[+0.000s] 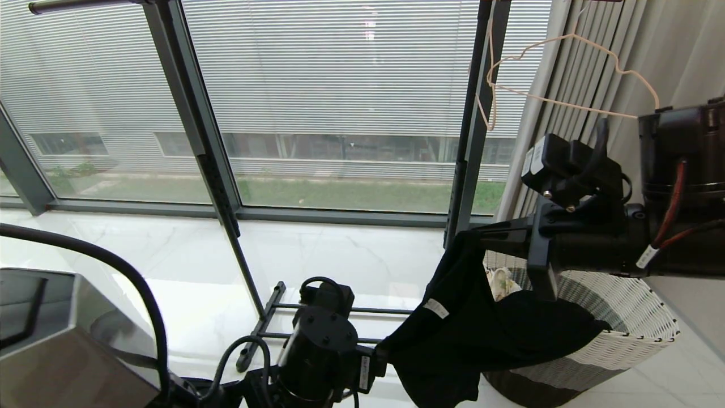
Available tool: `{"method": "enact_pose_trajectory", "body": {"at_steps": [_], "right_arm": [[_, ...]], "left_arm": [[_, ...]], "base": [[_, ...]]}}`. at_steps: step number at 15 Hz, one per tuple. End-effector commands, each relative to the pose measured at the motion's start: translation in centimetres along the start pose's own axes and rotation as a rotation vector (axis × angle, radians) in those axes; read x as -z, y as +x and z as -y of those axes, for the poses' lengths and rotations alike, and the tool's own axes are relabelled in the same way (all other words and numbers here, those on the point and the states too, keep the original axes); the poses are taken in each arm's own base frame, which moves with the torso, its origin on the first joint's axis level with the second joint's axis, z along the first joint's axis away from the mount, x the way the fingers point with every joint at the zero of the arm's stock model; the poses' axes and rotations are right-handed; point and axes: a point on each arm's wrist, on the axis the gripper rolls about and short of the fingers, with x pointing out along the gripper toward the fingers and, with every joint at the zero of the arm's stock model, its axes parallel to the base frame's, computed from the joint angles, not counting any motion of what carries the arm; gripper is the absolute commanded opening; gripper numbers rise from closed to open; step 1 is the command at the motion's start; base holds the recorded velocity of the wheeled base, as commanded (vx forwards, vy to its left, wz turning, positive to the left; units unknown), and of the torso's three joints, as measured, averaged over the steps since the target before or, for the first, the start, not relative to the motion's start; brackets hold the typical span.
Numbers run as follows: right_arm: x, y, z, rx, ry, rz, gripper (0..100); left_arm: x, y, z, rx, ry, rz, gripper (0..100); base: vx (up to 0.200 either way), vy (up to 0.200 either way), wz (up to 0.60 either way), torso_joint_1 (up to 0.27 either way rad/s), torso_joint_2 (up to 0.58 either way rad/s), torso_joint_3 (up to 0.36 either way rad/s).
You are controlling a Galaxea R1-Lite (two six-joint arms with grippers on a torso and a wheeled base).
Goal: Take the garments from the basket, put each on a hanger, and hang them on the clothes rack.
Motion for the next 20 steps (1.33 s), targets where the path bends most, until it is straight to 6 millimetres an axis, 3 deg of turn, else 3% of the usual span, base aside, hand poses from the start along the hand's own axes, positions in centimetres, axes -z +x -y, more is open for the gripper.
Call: {"method": "enact_pose_trajectory", "body": {"at_steps": [1, 4, 5, 11, 15, 16, 20], "right_arm": [[0.3, 1.4, 0.0, -0.021, 0.005, -0.02, 0], [0.0, 0.8, -0.1, -0.012, -0.002, -0.006, 0], [-0.1, 0.6, -0.1, -0.009, -0.005, 0.001, 0], [0.4, 0.0, -0.5, 0.002, 0.001, -0.018, 0], [0.4, 2.1, -0.7, -0.025, -0.01, -0.008, 0], [0.0, 3.3, -0.9, -0.033, -0.025, 0.018, 0], [-0.4, 3.8, -1.1, -0.04, -0.023, 0.031, 0]], "left_arm": [[-1.5, -1.5, -1.9, -0.033, -0.048, 0.058, 100], [-1.8, -1.5, -2.5, -0.049, -0.009, 0.064, 100], [-1.8, -1.5, -2.5, -0.049, 0.005, 0.063, 0], [-2.1, -2.0, -2.5, -0.047, 0.01, 0.081, 0], [-5.2, -4.5, -6.3, -0.119, -0.006, 0.2, 0], [-5.7, -5.4, -8.7, -0.167, 0.06, 0.217, 0], [-7.6, -7.0, -8.9, -0.026, 0.229, 0.308, 0]], "base": [[0.0, 0.0, 0.0, 0.0, 0.0, 0.0], [0.0, 0.0, 0.0, 0.0, 0.0, 0.0], [0.0, 0.0, 0.0, 0.0, 0.0, 0.0], [0.0, 0.0, 0.0, 0.0, 0.0, 0.0], [0.0, 0.0, 0.0, 0.0, 0.0, 0.0], [0.0, 0.0, 0.0, 0.0, 0.0, 0.0], [0.0, 0.0, 0.0, 0.0, 0.0, 0.0]]}}
